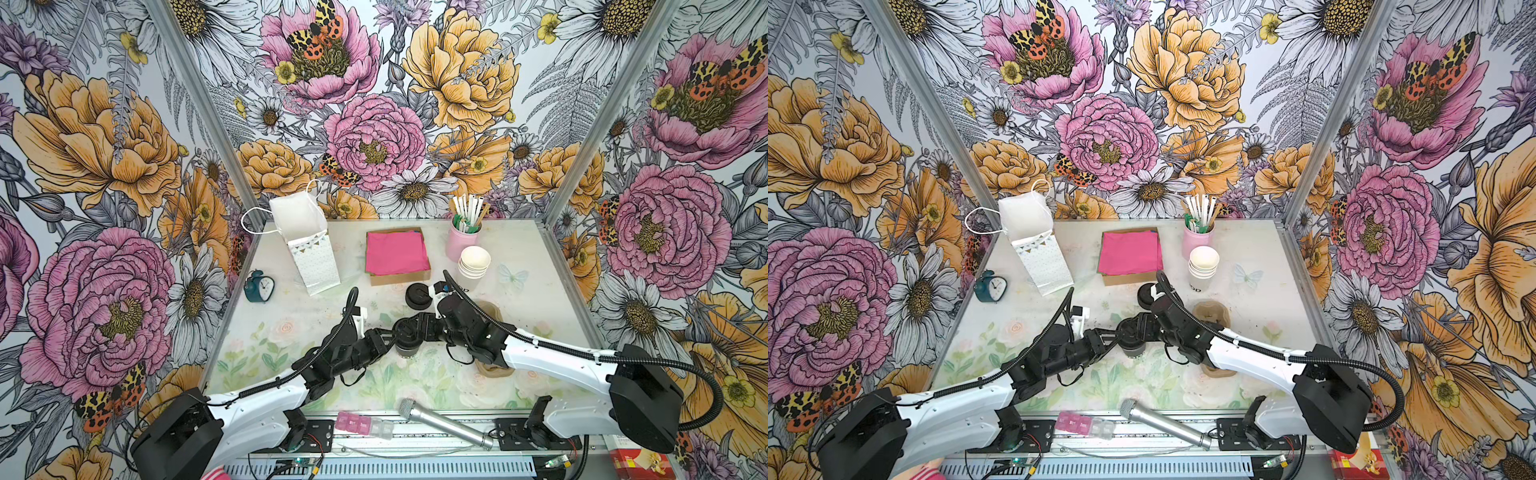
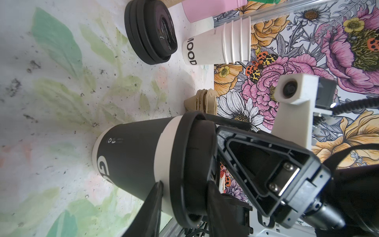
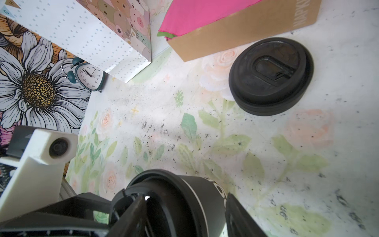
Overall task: Pack a coffee takeout order
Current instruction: Close the lid on the coffee cup.
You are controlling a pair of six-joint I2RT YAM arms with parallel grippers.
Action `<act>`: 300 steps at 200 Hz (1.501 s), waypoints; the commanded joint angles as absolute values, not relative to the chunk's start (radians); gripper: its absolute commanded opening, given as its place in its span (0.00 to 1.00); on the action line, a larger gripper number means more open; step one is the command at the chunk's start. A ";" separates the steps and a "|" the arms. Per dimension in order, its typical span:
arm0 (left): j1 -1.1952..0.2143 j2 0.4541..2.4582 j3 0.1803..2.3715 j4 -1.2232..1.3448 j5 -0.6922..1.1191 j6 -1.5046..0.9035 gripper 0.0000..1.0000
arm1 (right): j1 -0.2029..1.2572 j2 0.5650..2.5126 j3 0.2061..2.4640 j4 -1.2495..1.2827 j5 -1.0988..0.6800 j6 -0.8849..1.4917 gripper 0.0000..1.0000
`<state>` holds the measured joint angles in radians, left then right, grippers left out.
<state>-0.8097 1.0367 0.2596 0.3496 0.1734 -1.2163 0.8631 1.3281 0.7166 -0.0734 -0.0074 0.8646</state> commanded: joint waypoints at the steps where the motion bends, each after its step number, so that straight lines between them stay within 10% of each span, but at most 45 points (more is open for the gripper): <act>1: -0.825 1.101 0.219 0.231 0.140 -1.202 0.33 | 0.890 1.360 0.670 -0.137 -0.059 0.871 0.62; 177: -0.903 1.055 0.264 -0.022 0.011 -1.147 0.31 | 0.893 1.334 0.582 -0.137 -0.056 0.883 0.61; 300: -0.810 0.895 0.361 -0.019 0.111 -1.042 0.61 | 0.834 1.300 0.599 -0.148 -0.070 0.865 0.63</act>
<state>-0.8192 0.8654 0.3119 0.0006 0.0559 -1.0954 0.8463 1.2835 0.6315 0.0345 -0.0837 0.8970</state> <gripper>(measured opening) 0.598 0.630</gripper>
